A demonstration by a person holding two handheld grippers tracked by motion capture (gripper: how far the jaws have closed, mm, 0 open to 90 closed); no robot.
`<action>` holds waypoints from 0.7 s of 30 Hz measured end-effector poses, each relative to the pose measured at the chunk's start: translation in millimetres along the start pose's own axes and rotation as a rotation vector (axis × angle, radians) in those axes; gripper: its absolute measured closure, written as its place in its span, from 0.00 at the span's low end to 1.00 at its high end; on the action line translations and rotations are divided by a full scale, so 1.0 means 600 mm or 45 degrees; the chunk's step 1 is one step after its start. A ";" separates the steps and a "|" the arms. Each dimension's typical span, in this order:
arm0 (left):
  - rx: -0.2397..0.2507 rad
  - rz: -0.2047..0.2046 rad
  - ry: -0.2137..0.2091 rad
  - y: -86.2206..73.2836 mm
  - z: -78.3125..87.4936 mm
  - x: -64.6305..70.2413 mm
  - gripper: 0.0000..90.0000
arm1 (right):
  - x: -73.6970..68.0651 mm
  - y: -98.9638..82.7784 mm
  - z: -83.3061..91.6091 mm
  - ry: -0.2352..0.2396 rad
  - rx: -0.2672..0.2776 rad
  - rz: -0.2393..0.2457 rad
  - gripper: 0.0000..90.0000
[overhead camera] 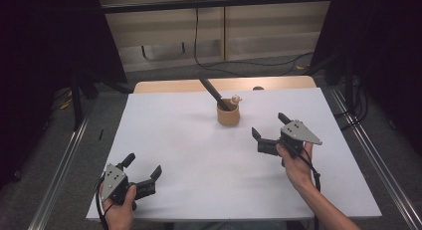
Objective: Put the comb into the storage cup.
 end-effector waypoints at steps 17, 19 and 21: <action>-0.003 -0.005 0.011 -0.001 0.000 -0.001 0.02 | 0.047 -0.025 0.062 -0.052 -0.008 -0.067 0.00; -0.002 -0.004 0.013 0.000 0.000 0.000 0.02 | 0.053 -0.027 0.067 -0.069 -0.015 -0.055 0.00; 0.000 -0.006 0.017 0.000 0.001 -0.001 0.02 | 0.059 -0.029 0.071 -0.080 -0.010 -0.062 0.00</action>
Point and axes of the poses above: each handheld gripper's, and its own axes: z roughly backward along the jaws, y roughly out of its top, x roughly to its right, the point moved 10 cm from there along -z, roughly forward along the jaws, and after that the axes turned 9 degrees about -y, right-handed, at the moved point
